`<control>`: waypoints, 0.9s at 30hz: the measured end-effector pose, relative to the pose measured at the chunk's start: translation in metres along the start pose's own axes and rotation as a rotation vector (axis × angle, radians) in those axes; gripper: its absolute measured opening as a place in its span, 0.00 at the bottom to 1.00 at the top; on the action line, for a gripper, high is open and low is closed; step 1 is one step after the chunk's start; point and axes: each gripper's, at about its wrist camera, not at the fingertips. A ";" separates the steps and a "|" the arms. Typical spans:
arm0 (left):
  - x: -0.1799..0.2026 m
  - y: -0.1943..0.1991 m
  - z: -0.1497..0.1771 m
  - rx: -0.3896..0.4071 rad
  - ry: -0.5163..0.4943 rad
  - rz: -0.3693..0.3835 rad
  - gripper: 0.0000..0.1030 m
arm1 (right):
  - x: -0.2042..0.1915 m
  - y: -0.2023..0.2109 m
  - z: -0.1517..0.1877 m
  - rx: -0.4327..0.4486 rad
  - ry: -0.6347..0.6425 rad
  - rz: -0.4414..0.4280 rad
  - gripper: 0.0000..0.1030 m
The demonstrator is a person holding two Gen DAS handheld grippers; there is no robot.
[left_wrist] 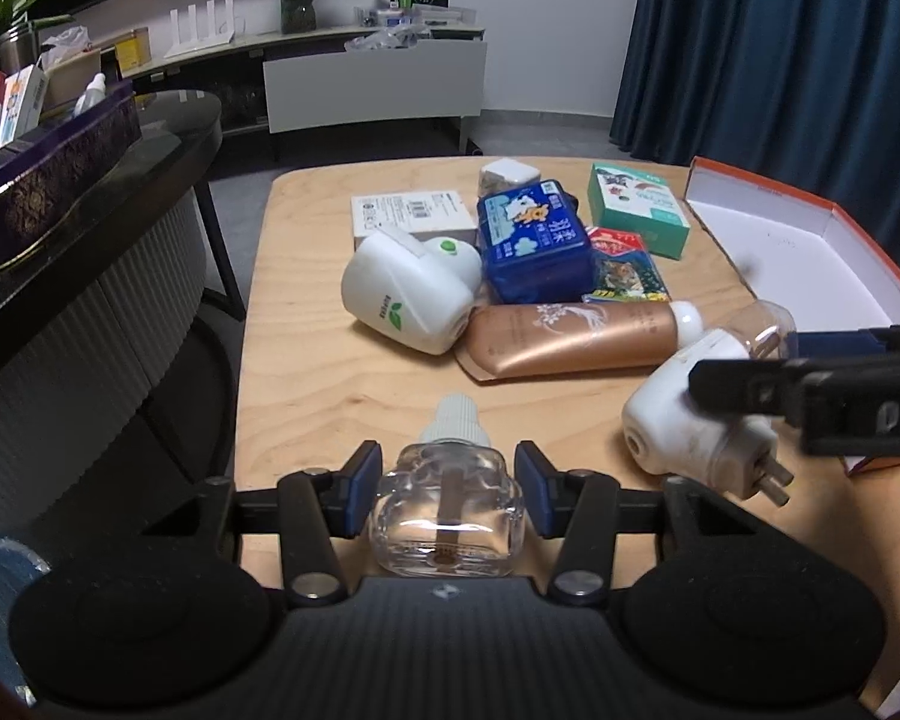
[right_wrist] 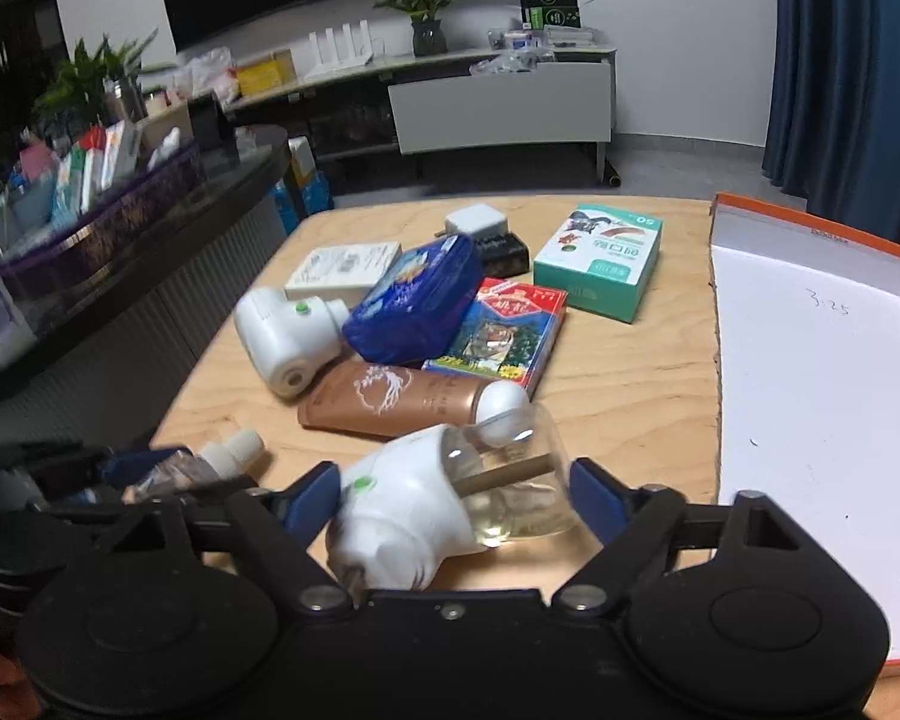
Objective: Organize rigid objects
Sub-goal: 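Hold the glass bottle in left while right lifts the white diffuser off the table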
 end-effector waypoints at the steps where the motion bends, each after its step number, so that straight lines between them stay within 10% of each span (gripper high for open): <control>1: 0.001 0.002 -0.001 0.007 0.008 0.003 0.48 | 0.001 0.003 -0.001 0.006 0.005 -0.006 0.90; 7: 0.003 0.001 0.002 -0.007 0.011 -0.018 0.48 | -0.009 -0.016 0.010 -0.121 0.024 -0.052 1.00; 16: -0.002 0.001 0.002 -0.008 0.019 -0.047 0.48 | -0.012 -0.025 0.017 -0.067 0.056 -0.096 1.00; 27: 0.007 0.012 -0.007 0.029 0.028 -0.037 0.48 | -0.002 -0.005 0.008 0.005 0.075 -0.103 0.76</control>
Point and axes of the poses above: each gripper's, at about its wrist camera, not at the fingertips, and y roughly against the way its jaws point, x to its right, z to its underside, and after that the axes turned 13 degrees about x, right-handed
